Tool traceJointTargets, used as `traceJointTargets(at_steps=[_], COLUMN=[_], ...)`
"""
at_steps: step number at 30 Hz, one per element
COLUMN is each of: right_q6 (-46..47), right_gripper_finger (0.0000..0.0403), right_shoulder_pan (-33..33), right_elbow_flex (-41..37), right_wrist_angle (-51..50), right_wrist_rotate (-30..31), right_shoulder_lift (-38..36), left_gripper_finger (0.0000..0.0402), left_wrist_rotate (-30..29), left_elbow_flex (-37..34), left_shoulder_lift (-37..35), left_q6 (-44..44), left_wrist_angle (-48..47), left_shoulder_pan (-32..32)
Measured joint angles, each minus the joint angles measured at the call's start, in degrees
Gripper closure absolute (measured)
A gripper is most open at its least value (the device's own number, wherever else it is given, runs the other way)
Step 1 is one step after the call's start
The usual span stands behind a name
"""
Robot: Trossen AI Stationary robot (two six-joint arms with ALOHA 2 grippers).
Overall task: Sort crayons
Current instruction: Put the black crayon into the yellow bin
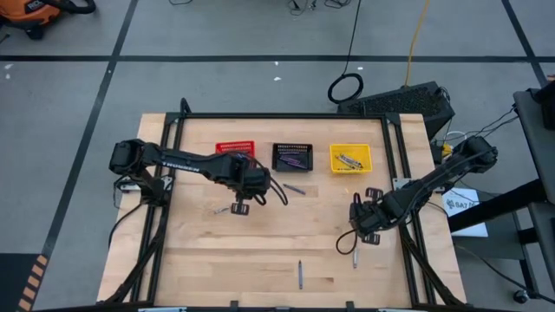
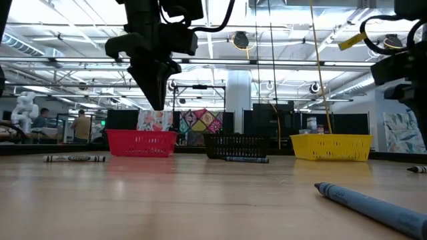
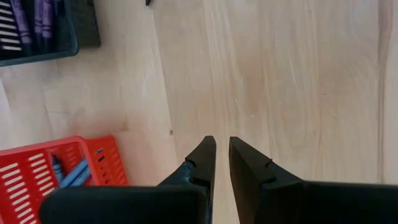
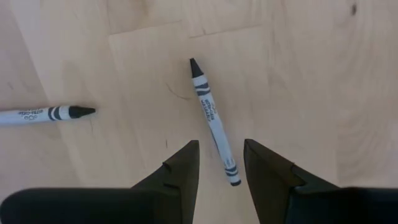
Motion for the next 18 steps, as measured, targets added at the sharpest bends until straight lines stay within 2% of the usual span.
traceJointTargets(at_steps=[8, 18], right_q6=[0.02, 0.67], right_gripper_finger=[0.0289, 0.0289], right_shoulder_pan=[0.0, -0.02], right_elbow_flex=[-4.17, -8.05], right_wrist_angle=[6.93, 9.22], right_wrist_rotate=[0.08, 0.13], right_shoulder_lift=[0.0, -0.11], left_gripper_finger=[0.0362, 0.0362], left_wrist_rotate=[0.07, 0.59], left_elbow_flex=[0.0, 0.0], left_shoulder_lift=[-0.01, -0.01], left_q6=[-3.17, -4.43], left_wrist_angle=[0.0, -0.02], left_shoulder_pan=[-0.17, -1.55])
